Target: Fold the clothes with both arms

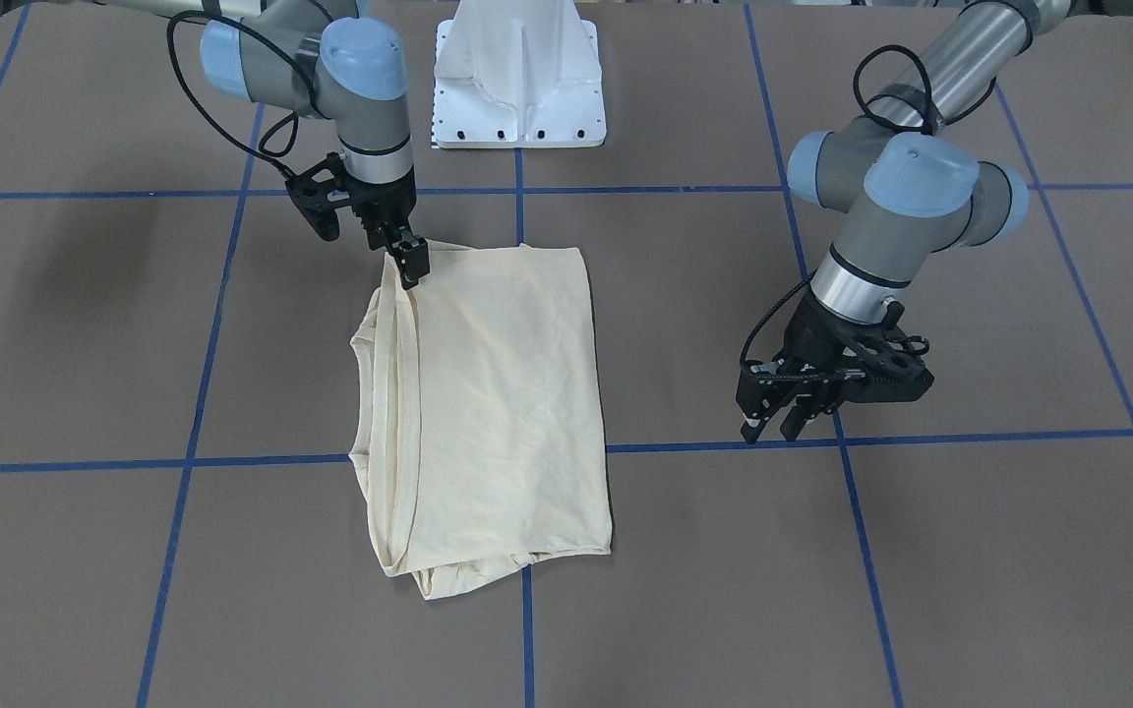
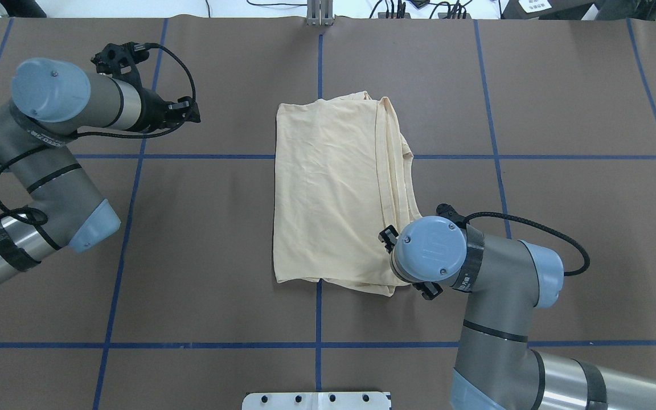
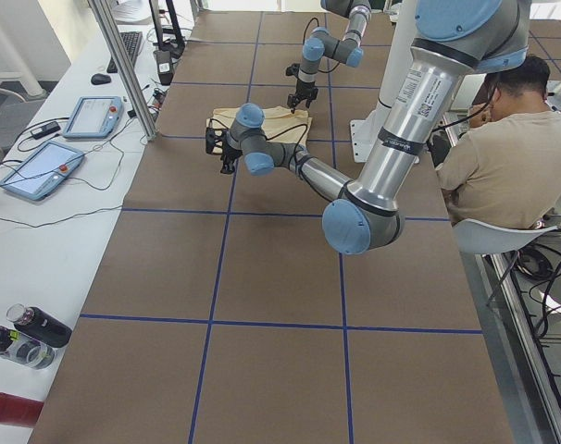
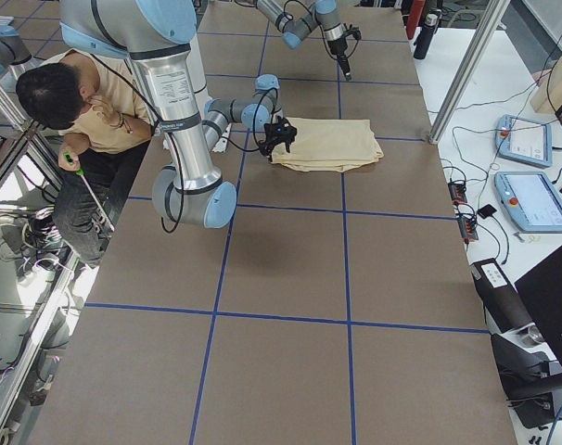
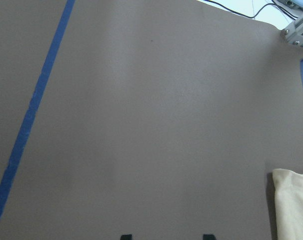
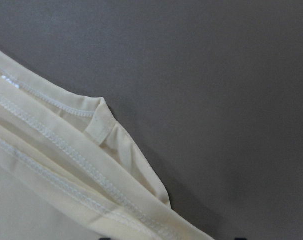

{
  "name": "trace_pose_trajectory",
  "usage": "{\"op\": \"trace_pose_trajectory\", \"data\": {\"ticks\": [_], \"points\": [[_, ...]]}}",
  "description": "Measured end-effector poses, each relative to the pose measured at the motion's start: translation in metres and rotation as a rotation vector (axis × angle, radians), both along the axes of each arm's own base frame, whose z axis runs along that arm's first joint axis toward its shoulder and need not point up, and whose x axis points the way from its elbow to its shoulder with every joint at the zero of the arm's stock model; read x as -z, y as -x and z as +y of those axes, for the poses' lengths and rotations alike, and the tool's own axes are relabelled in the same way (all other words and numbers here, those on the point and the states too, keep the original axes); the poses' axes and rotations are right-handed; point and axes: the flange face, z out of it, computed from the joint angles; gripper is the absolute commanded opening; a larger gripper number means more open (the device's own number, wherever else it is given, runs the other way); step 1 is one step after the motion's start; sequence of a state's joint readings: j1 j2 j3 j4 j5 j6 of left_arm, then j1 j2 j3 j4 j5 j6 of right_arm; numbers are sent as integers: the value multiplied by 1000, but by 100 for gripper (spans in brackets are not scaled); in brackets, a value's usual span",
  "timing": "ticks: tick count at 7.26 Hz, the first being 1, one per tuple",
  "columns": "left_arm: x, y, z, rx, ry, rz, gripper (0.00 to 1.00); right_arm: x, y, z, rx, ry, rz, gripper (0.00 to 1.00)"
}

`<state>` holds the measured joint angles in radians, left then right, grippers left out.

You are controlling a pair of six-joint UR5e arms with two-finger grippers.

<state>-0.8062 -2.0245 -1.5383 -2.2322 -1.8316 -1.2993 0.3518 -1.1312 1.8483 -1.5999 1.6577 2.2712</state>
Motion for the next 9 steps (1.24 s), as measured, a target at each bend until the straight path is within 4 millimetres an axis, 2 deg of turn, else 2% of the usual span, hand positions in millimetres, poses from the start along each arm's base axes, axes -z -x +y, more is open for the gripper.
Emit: {"op": "trace_pose_trajectory", "data": {"ticks": [3,6,7,8,9], "points": [[0,1,1,0,1,-1,57,-6,10,13,15,8,11,81],[-1,1,1,0,3,-2,57,-9,14,14,21,6,19,78],[-2,1,1,0,3,-3,57,-8,14,12,17,3,19,75],[-2,1,1,-1,4,-3,57,-7,13,10,12,1,19,63],[-2,1,1,-1,4,-4,57,-7,12,8,8,0,19,59]]}}
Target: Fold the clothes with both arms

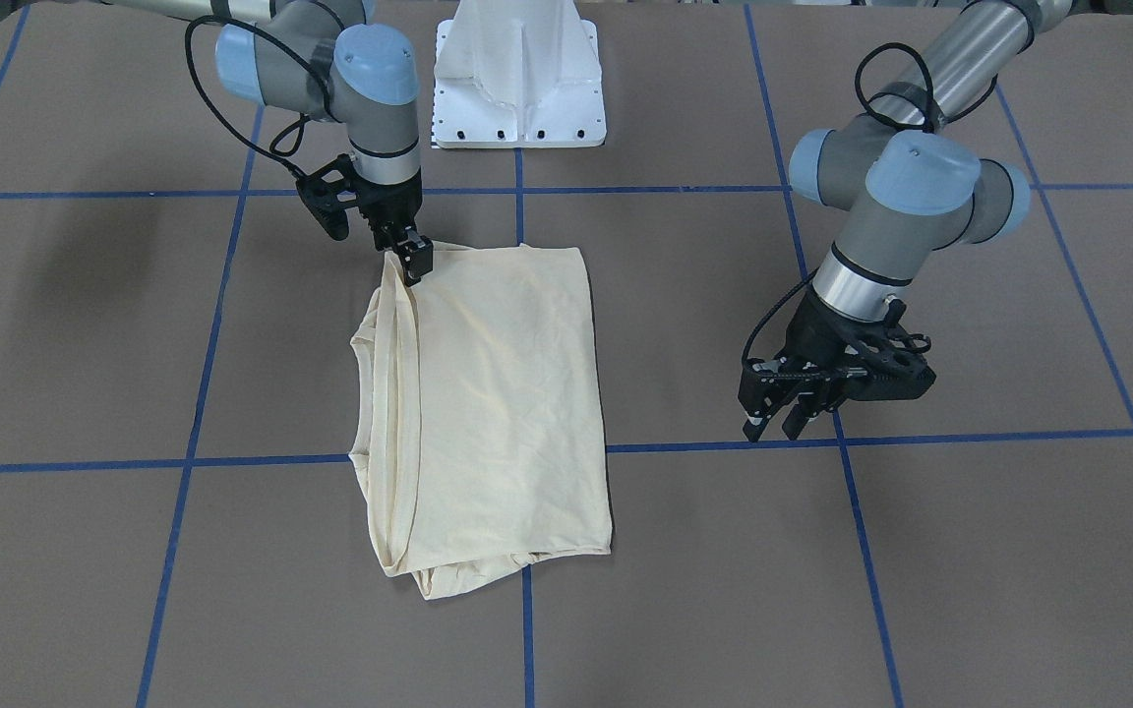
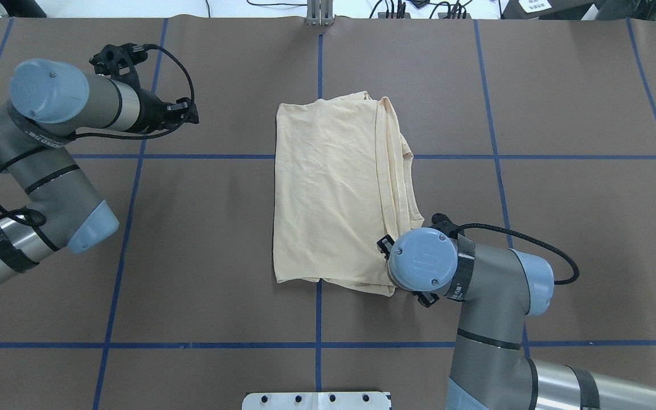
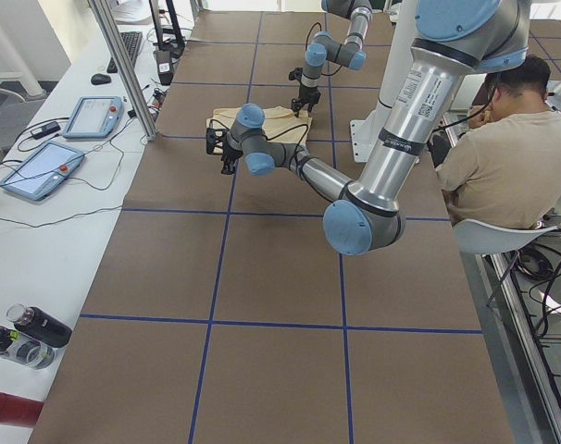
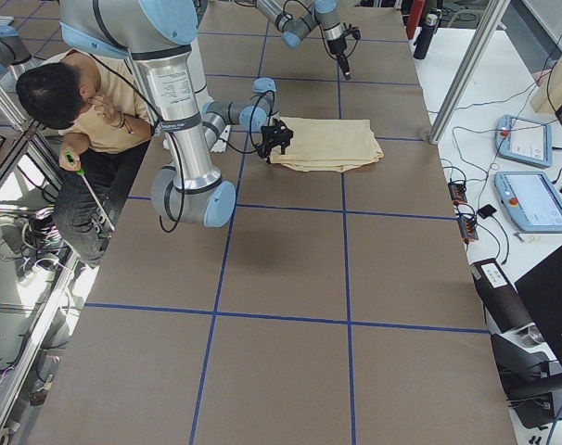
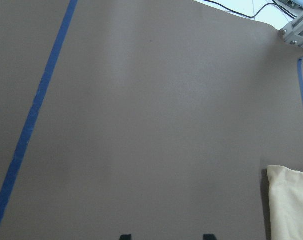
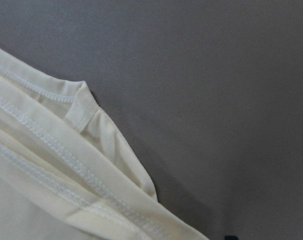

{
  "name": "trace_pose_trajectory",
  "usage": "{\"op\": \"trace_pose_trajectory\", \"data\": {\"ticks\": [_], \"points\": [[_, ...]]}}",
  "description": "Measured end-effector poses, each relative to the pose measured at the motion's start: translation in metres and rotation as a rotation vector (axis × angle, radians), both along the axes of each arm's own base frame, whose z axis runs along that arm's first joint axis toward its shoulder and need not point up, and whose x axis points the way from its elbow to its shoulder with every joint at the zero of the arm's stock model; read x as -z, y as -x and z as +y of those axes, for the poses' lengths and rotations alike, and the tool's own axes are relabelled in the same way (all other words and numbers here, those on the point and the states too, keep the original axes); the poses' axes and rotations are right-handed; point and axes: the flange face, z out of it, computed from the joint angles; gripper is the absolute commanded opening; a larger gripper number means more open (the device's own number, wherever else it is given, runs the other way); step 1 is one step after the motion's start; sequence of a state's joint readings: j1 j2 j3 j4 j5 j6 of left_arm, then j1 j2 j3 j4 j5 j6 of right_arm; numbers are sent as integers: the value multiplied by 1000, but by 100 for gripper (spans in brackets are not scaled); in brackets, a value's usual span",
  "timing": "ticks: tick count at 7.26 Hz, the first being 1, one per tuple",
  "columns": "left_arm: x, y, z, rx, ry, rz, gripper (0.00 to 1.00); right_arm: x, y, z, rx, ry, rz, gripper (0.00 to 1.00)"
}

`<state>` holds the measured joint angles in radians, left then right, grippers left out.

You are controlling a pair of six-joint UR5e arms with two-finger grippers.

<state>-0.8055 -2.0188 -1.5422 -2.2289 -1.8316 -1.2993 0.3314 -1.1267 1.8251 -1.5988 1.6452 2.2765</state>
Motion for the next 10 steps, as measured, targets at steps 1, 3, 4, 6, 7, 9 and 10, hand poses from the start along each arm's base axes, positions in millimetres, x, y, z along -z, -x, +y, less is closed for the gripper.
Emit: {"op": "trace_pose_trajectory", "data": {"ticks": [1,3,4,6,7,9,10], "points": [[0,0,0,0,0,0,57,0,-1,-1,-2,0,1,59],[0,1,0,1,-1,1,57,0,0,-2,-3,0,2,49],[1,1,0,1,-1,1,57,1,2,-1,-2,-1,1,27],[3,3,1,5,-3,0,57,2,6,-3,-15,9,-1,0],[6,4,2,6,0,-4,57,4,5,-4,-26,16,-4,0],[11,6,4,7,4,-8,57,10,0,-8,-30,12,-17,0],[14,7,5,7,2,-5,57,18,-9,-9,-27,4,-34,0]]}}
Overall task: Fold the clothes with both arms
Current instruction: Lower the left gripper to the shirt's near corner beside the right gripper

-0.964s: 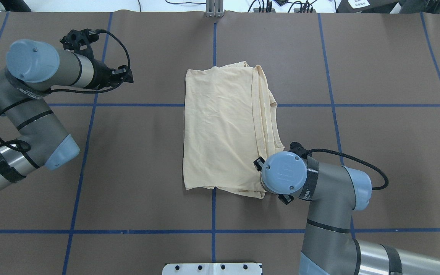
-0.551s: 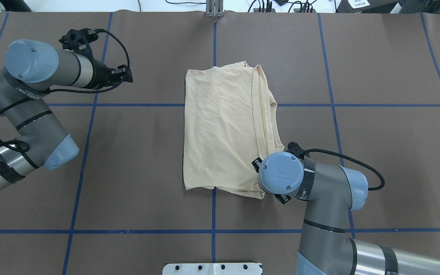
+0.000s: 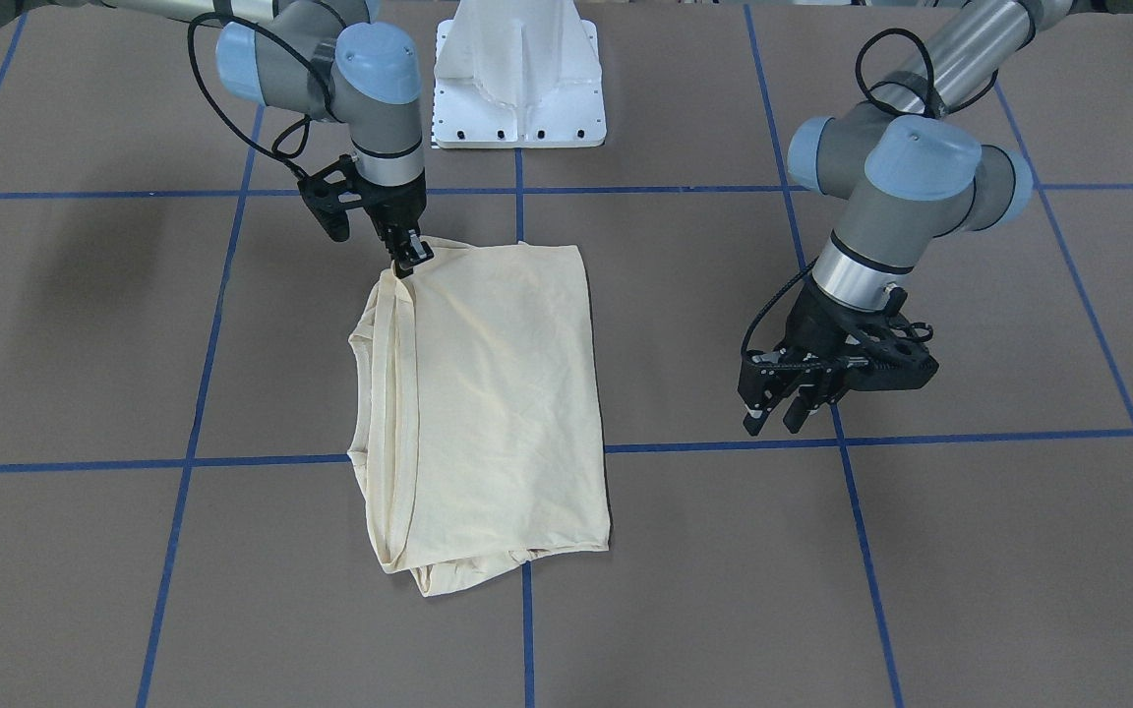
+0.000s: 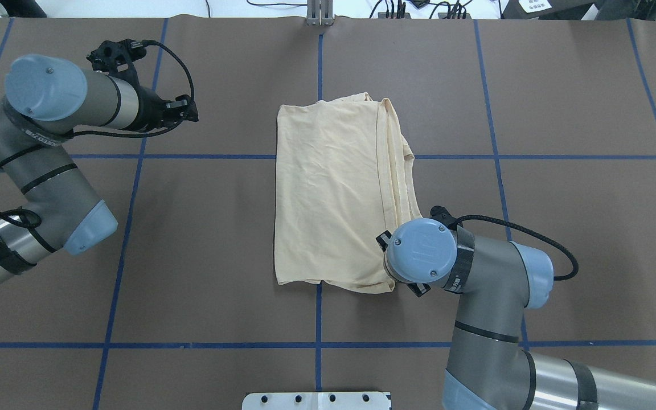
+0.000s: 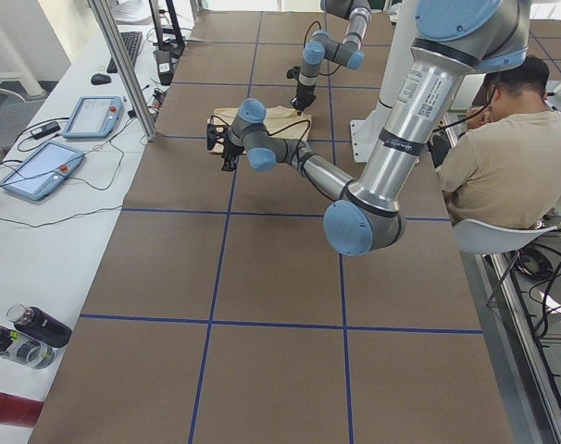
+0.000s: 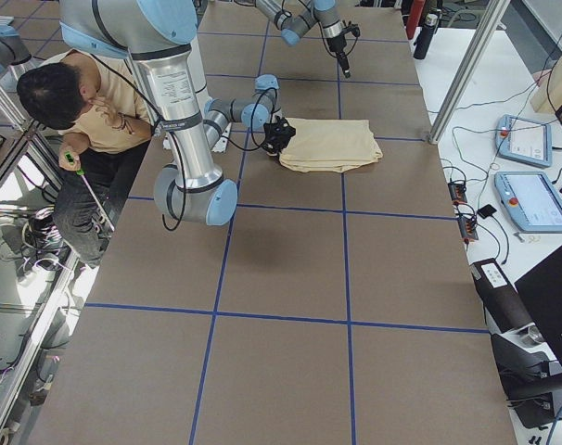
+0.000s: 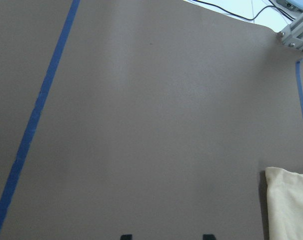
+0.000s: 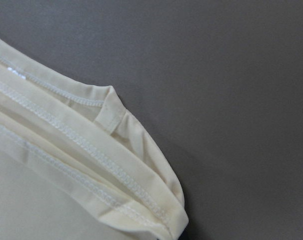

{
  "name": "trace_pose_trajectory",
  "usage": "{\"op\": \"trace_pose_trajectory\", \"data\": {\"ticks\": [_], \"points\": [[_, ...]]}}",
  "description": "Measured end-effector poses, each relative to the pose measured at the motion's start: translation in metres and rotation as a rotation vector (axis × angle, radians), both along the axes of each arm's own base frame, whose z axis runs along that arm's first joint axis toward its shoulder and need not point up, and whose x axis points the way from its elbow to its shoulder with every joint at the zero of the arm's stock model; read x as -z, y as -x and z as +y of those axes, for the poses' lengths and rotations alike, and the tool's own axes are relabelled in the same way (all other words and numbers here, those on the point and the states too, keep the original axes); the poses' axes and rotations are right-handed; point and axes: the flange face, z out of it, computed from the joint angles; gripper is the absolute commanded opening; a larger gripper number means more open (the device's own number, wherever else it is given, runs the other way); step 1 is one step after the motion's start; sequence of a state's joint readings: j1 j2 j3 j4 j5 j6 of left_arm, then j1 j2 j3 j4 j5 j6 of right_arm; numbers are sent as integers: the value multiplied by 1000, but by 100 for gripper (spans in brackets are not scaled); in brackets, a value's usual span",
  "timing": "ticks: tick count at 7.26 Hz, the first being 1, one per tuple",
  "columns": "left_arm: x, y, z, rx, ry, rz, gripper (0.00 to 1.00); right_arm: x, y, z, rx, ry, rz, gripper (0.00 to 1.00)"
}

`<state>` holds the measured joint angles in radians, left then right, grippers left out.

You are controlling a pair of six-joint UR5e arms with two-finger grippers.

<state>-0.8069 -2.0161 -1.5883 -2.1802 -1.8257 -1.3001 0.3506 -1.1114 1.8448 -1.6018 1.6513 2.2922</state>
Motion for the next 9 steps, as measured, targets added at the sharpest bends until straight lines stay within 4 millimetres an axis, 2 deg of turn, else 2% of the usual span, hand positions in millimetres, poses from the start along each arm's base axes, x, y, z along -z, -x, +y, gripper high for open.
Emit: {"op": "trace_pose_trajectory", "data": {"ticks": [1,2,3,4,6,8,9], "points": [[4,0,2,4,8,11,57,7,-9,1,1,-6,-16,0],[9,-9,11,11,41,42,57,10,-14,2,0,-8,-22,0],[18,-28,32,15,97,91,57,11,-16,2,0,-9,-26,0],[31,-50,61,21,171,158,55,9,-19,3,0,-8,-27,0],[59,-90,134,-2,311,281,55,-2,-31,8,2,-3,-24,0],[59,-131,200,-1,439,326,55,-6,-34,10,4,1,-21,0],[59,-146,222,0,491,339,55,-6,-35,10,4,1,-21,0]]}}
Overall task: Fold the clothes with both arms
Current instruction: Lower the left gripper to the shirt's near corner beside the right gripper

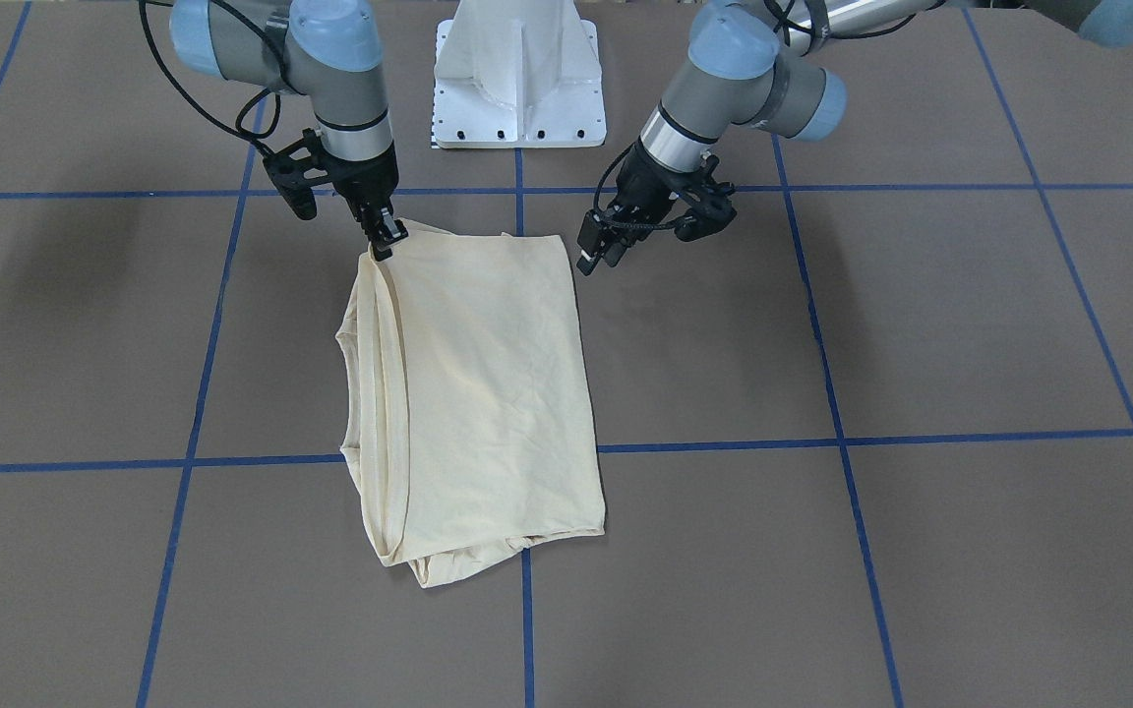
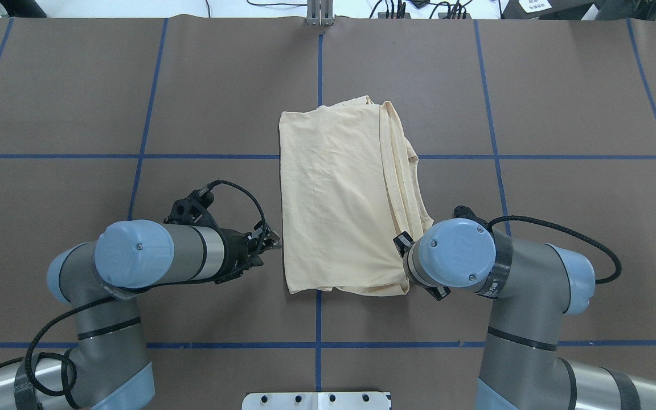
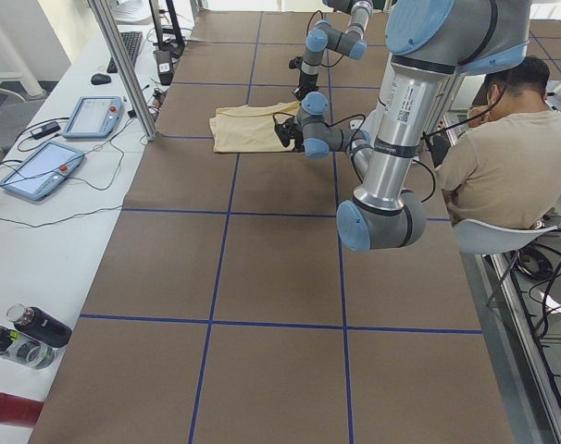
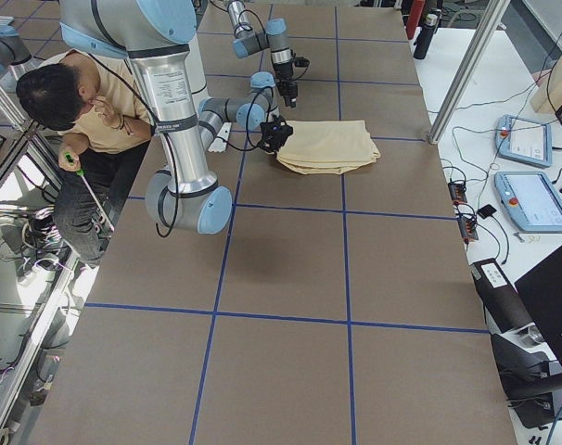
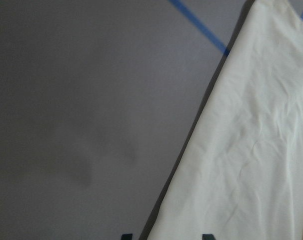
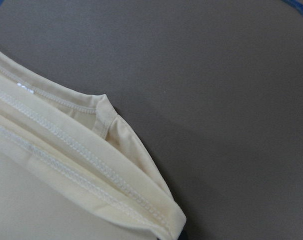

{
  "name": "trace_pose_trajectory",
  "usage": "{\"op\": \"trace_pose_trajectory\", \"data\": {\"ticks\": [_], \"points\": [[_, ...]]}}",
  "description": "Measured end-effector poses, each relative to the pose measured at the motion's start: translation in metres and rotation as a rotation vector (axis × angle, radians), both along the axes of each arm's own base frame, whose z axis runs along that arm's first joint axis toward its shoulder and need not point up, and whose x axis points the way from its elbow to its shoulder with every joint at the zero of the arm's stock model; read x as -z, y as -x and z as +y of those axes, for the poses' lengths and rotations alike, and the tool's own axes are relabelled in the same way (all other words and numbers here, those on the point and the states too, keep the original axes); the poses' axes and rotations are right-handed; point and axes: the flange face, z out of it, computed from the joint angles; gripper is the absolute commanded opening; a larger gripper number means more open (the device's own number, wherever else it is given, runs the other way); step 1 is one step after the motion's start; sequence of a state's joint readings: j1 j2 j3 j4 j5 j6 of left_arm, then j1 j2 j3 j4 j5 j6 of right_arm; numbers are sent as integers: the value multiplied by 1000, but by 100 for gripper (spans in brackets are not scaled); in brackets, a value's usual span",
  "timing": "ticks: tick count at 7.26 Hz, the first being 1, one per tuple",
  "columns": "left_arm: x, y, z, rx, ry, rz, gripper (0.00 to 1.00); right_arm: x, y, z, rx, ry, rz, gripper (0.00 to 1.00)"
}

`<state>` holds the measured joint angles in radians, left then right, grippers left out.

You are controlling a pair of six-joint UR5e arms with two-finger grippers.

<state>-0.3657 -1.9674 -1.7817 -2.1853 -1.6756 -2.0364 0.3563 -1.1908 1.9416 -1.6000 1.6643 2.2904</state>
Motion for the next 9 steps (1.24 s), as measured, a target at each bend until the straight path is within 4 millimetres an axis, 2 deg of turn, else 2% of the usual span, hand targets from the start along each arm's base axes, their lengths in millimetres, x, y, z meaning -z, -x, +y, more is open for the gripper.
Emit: {"op": "trace_pose_trajectory", "data": {"ticks": [2,3,6,9], "points": [[5,-18,26,-15,64,22,55,0,0,0,0,0,0,0],[5,-24,31,-22,73,23,54,0,0,0,0,1,0,0],[2,-36,41,-40,81,13,50,-1,1,0,1,1,2,0],[7,-46,42,-46,80,16,48,-1,1,0,0,0,2,0]]}}
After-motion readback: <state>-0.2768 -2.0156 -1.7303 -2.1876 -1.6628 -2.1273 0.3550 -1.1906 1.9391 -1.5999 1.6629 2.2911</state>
